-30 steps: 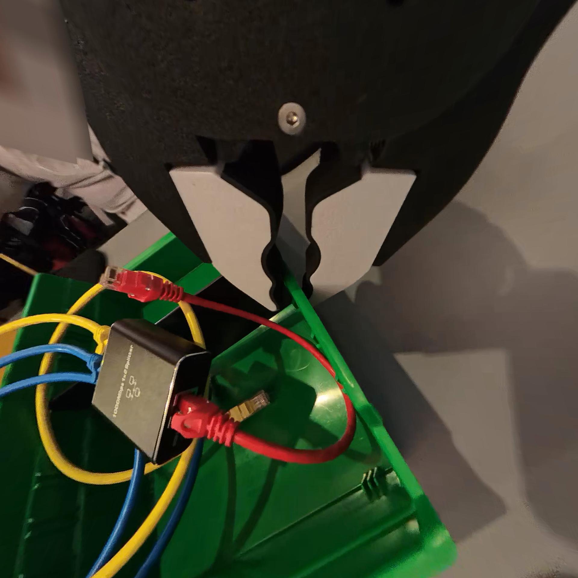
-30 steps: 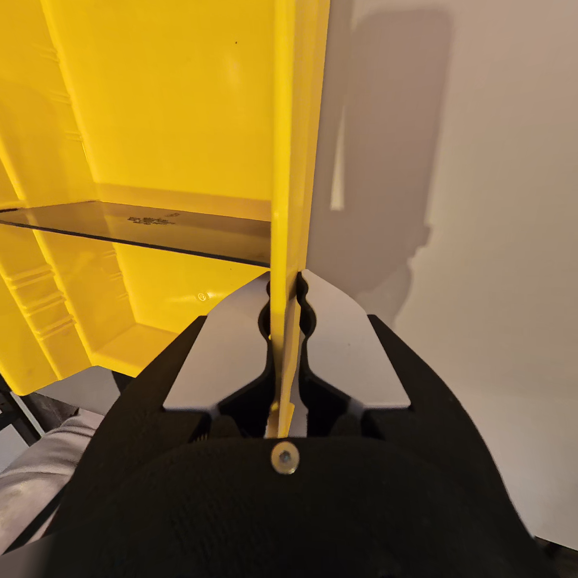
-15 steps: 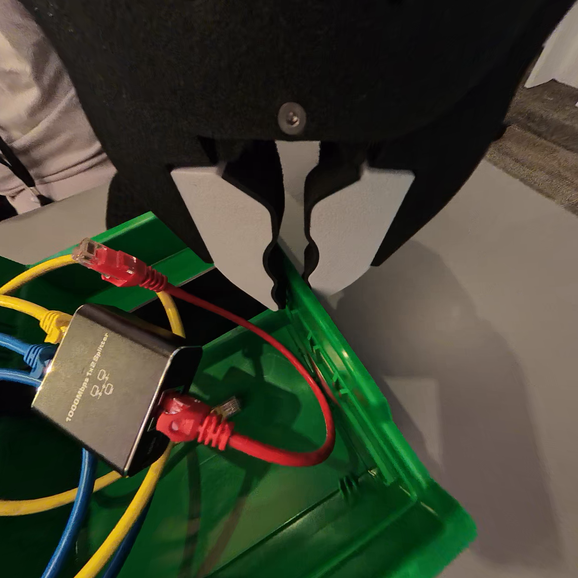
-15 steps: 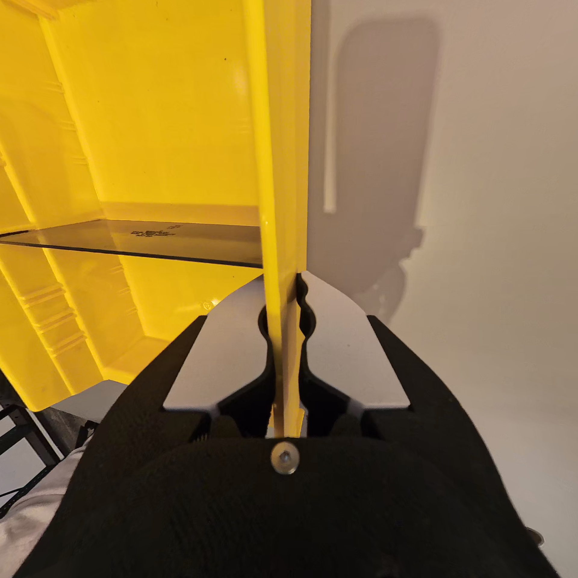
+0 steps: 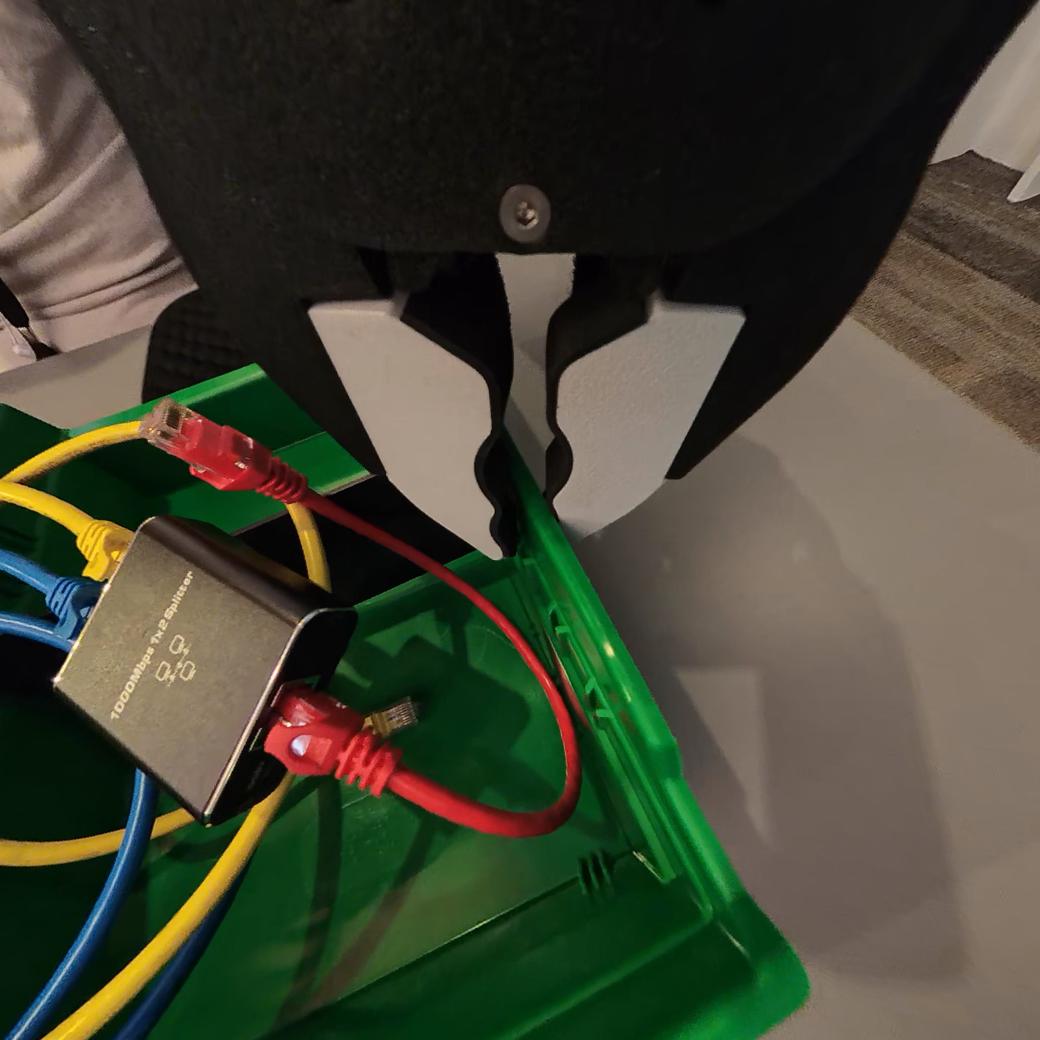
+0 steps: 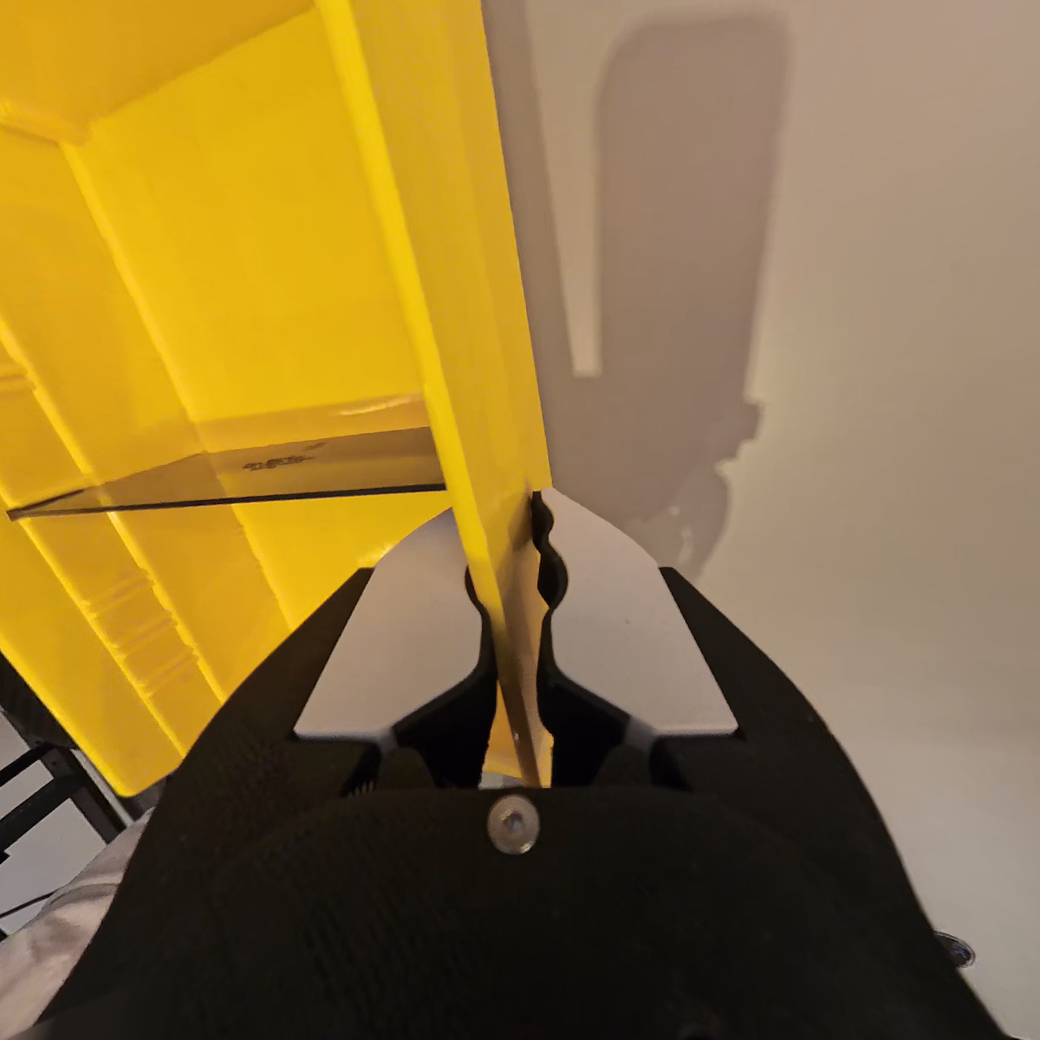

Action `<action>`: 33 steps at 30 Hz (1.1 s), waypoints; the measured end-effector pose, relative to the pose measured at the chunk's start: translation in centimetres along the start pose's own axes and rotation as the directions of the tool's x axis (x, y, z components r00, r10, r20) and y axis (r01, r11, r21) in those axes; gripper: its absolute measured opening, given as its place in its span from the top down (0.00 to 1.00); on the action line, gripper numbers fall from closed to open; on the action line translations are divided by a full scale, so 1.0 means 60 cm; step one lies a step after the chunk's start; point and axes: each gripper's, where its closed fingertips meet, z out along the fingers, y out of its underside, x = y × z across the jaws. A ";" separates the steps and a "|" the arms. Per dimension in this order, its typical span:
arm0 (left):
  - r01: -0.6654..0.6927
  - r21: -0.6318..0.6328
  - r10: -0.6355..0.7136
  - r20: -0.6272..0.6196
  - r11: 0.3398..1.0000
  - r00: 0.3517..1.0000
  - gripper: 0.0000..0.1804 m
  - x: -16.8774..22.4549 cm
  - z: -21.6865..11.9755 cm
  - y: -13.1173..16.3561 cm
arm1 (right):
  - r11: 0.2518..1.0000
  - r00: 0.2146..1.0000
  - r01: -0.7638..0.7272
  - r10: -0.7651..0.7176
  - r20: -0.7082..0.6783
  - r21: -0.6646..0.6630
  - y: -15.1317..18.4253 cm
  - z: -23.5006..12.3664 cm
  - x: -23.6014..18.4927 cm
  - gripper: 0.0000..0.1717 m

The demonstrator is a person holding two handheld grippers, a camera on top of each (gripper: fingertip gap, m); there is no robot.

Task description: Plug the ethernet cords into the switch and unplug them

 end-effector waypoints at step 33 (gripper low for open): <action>0.006 0.051 -0.003 -0.052 0.999 0.999 0.90 0.015 0.001 0.007 | 0.991 0.992 0.128 -0.127 -0.007 0.038 0.017 -0.014 0.014 0.90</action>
